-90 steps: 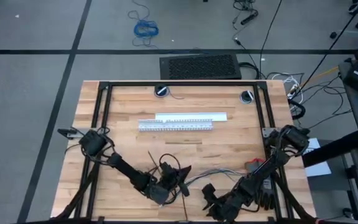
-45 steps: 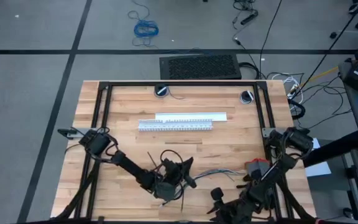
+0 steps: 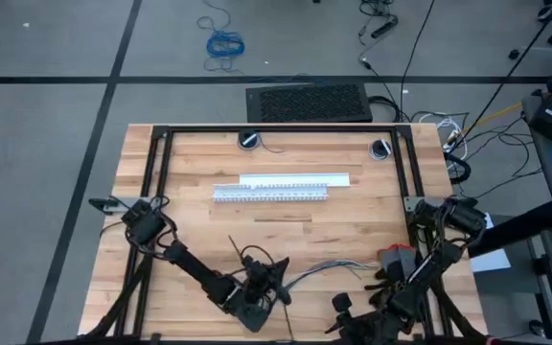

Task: Ziptie cables
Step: Assemble the cable wires with the second cable zip tie

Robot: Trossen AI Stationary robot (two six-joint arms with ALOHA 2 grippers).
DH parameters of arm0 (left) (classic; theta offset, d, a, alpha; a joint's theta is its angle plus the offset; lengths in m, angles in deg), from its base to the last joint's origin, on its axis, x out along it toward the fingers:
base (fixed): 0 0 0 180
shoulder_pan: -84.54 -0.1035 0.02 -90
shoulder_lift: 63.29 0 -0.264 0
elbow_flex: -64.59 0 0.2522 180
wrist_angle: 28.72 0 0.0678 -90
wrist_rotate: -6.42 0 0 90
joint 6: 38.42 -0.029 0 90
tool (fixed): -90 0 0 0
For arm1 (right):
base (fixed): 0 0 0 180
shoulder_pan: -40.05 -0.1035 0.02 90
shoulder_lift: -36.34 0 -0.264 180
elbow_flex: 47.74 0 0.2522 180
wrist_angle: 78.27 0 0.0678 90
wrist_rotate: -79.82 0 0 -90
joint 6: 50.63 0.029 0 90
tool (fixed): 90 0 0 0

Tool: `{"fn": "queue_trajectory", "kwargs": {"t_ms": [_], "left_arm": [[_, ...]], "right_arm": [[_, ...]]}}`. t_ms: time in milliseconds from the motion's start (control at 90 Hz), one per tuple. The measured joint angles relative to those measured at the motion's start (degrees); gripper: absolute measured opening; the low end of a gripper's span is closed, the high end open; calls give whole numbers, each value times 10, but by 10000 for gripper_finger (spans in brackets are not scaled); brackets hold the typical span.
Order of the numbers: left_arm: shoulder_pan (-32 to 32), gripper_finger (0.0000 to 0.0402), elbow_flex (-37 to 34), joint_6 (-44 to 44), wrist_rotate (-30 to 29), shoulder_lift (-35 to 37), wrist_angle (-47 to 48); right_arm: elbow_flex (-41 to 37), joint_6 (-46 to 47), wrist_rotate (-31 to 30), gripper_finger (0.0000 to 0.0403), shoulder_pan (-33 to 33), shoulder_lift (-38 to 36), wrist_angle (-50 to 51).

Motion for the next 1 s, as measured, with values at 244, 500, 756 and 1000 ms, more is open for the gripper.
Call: {"fn": "queue_trajectory", "kwargs": {"t_ms": [244, 500, 756, 1000], "left_arm": [[26, 0, 0, 26, -4, 0, 16], [32, 0, 0, 24, 17, 0, 18], [30, 0, 0, -24, 52, 0, 30], [20, 0, 0, -35, 58, 0, 31]], "right_arm": [[0, -5, 5, 114, 0, 67, -111], [0, -101, -82, 114, -4, 115, -193], [1, -95, -60, 114, -4, 139, -209], [43, -169, -34, 114, -1, 149, -207]]}}
